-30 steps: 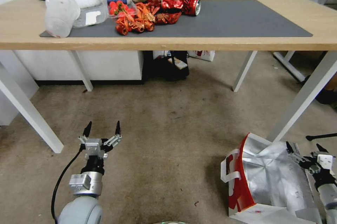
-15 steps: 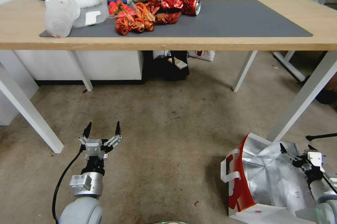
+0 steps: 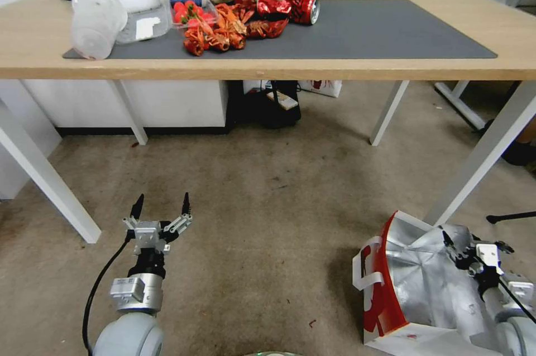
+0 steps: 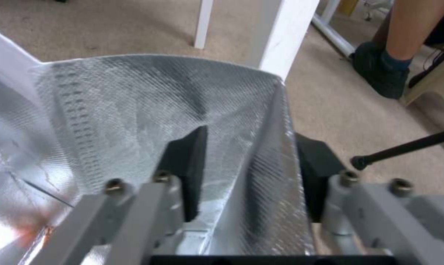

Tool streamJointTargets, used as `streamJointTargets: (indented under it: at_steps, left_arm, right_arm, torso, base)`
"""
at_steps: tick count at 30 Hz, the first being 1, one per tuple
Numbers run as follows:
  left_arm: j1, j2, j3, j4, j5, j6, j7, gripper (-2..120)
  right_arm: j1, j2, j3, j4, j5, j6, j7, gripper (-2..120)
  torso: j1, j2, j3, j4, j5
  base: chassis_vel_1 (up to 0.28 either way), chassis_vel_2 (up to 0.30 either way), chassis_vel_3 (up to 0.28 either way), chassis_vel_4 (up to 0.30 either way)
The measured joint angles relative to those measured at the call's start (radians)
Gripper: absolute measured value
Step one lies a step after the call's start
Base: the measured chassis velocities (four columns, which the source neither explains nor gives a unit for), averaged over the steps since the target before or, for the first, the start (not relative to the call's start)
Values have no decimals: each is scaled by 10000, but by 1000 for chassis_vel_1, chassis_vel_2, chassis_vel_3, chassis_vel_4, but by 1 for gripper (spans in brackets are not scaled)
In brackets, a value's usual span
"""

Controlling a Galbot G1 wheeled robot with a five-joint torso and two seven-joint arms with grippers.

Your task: Pick up the food delivery bag from the floor and place it on the table.

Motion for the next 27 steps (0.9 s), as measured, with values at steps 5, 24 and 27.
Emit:
streamJointTargets:
  at_steps: [5,24,27]
  left_arm:
    - [-39,13,-7,7,-10,0,-1,100]
    - [-131,119,-24,179,-14,-2,-3,100]
    - [-132,132,-37,192,-10,-2,-3,100]
  right_arm:
    - [-45,4,18,44,-5,9,-5,23]
    - [-234,145,72,290,142,93,36,0]
    - [-270,162,70,373,248,95,50,0]
  torso:
    - [0,0,0,0,0]
    - [0,0,2,0,1]
    - [0,0,2,0,2]
  base:
    - [0,0,0,0]
    - [0,0,0,0]
    - [0,0,0,0]
